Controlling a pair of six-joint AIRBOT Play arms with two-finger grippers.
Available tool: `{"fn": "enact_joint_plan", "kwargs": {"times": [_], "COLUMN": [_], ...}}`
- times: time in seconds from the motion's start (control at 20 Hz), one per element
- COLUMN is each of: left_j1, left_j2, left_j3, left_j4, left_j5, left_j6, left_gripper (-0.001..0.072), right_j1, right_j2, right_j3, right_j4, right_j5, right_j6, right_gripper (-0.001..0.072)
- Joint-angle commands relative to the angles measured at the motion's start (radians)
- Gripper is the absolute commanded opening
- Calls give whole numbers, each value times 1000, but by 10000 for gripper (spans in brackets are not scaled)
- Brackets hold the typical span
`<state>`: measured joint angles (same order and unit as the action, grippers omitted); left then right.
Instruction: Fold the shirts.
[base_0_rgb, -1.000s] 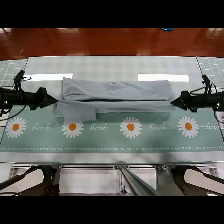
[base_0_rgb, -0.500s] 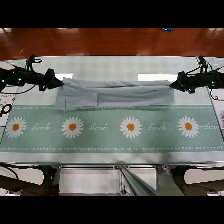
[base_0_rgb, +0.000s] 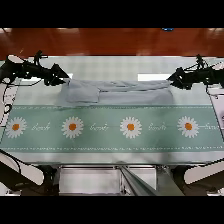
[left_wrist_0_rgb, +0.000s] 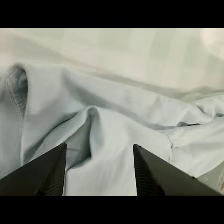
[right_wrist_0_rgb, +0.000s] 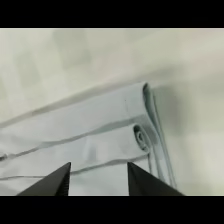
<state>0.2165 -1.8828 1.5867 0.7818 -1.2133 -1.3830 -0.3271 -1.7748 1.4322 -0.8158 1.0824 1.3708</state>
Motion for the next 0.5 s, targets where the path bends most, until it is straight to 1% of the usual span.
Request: {"fn": "enact_joint_plan", "kwargs": {"times": [0.0,0.1,0.15,0.25,0.3,0.35,0.4,0.45], "left_j1": [44,103,132,171,175,169,153,128], "left_j2": [10,88,144,275,365,455,551,631], "left_j3": [23,21,12,-53,-133,-232,-352,-457], "left_j4": [100,182,219,239,239,235,230,228], "left_j5": [-87,-96,-78,-10,63,143,218,252], "left_j6": [-72,-73,-73,-69,-65,-56,-22,36], "left_gripper": [510,510,510,510,510,510,509,509], "right_j1": [-41,-109,-148,-203,-220,-229,-232,-232], "right_j2": [2,58,97,182,229,269,297,301], "right_j3": [36,43,43,13,-42,-113,-194,-262], "right_j4": [0,-20,-62,-174,-216,-225,-212,-179], "right_j5": [39,94,105,89,35,-32,-97,-135], "right_j6": [42,39,39,63,83,100,100,100], "right_gripper": [416,416,416,416,416,416,416,416]}}
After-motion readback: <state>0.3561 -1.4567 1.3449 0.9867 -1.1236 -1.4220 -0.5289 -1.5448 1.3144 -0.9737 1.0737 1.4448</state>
